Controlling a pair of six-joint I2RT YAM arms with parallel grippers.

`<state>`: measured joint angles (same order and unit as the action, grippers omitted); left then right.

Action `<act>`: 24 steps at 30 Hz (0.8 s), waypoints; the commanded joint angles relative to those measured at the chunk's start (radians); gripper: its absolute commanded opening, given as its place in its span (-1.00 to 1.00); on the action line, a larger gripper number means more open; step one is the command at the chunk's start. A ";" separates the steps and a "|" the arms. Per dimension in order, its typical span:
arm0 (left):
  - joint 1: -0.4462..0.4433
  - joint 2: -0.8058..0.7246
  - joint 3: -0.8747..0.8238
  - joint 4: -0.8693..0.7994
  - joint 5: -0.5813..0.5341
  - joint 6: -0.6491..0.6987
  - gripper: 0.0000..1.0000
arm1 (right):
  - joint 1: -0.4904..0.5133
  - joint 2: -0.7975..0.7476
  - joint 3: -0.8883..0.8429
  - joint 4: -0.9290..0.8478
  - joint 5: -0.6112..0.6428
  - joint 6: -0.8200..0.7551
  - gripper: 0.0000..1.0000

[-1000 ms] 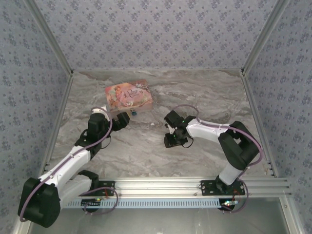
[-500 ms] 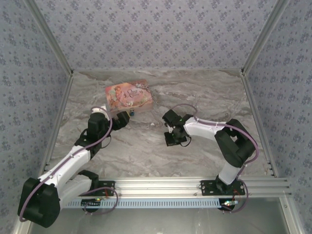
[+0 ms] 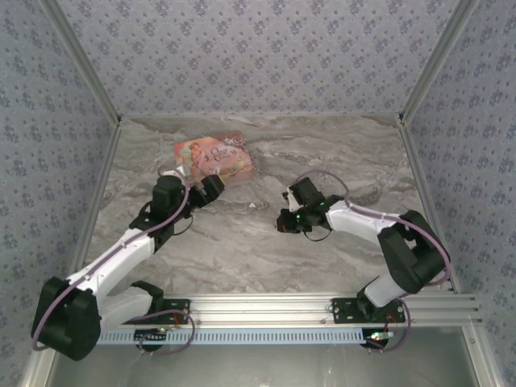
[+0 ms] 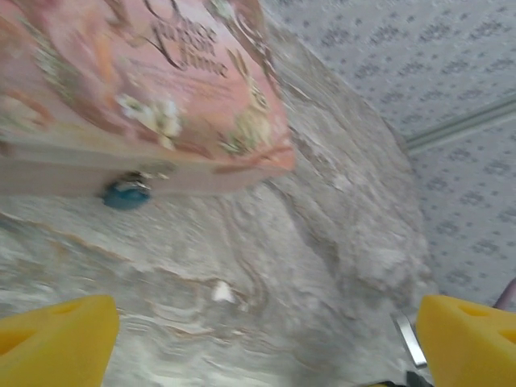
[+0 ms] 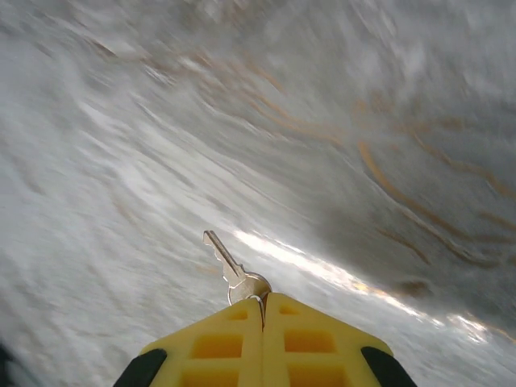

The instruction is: Unlock the padlock with the key

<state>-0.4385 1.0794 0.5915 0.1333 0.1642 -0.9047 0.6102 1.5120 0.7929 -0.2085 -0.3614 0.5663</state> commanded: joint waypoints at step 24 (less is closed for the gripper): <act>-0.255 0.378 0.243 0.308 0.191 -0.247 0.10 | 0.000 -0.235 -0.033 0.363 0.015 0.172 -1.00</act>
<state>-0.6834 1.4429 0.7918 0.3790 0.3298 -1.1522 0.6018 1.2789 0.7357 0.1429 -0.3626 0.7258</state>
